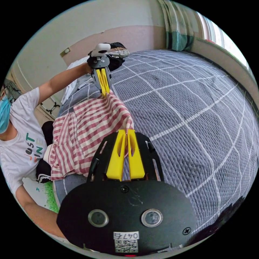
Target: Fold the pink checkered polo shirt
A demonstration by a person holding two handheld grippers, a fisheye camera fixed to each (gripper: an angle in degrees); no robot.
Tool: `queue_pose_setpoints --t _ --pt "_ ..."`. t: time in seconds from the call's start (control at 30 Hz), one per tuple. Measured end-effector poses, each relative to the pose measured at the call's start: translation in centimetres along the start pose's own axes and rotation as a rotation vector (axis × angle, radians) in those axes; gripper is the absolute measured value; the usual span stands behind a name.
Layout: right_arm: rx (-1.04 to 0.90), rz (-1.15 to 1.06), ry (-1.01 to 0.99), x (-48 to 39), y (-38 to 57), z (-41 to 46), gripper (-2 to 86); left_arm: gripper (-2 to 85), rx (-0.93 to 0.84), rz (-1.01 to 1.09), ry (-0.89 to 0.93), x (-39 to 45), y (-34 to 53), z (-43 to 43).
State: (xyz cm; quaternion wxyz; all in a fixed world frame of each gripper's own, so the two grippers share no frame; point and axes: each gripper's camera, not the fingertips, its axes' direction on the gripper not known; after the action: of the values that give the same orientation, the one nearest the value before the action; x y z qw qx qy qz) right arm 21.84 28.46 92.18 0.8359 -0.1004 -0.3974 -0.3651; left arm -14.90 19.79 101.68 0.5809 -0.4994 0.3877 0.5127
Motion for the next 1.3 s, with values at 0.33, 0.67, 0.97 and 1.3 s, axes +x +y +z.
queue_pose_setpoints --t 0.33,0.67,0.97,1.3 --pt "0.095 -0.225 0.174 -18.7 3.7 -6.3 -0.2 -0.6 0.058 0.114 -0.238 18.8 4.2 -2.7" --pt "-0.055 -0.335 0.249 -34.5 8.3 -3.0 -0.2 -0.6 -0.086 0.147 -0.319 34.0 7.1 3.3" --pt "-0.046 -0.251 0.261 -38.5 11.2 0.5 1.4 -0.6 -0.059 0.052 -0.315 39.1 10.8 6.8" --pt "0.060 -0.216 0.375 -42.0 11.0 -4.8 2.6 -0.6 0.338 -0.119 -0.333 44.5 16.1 -1.4"
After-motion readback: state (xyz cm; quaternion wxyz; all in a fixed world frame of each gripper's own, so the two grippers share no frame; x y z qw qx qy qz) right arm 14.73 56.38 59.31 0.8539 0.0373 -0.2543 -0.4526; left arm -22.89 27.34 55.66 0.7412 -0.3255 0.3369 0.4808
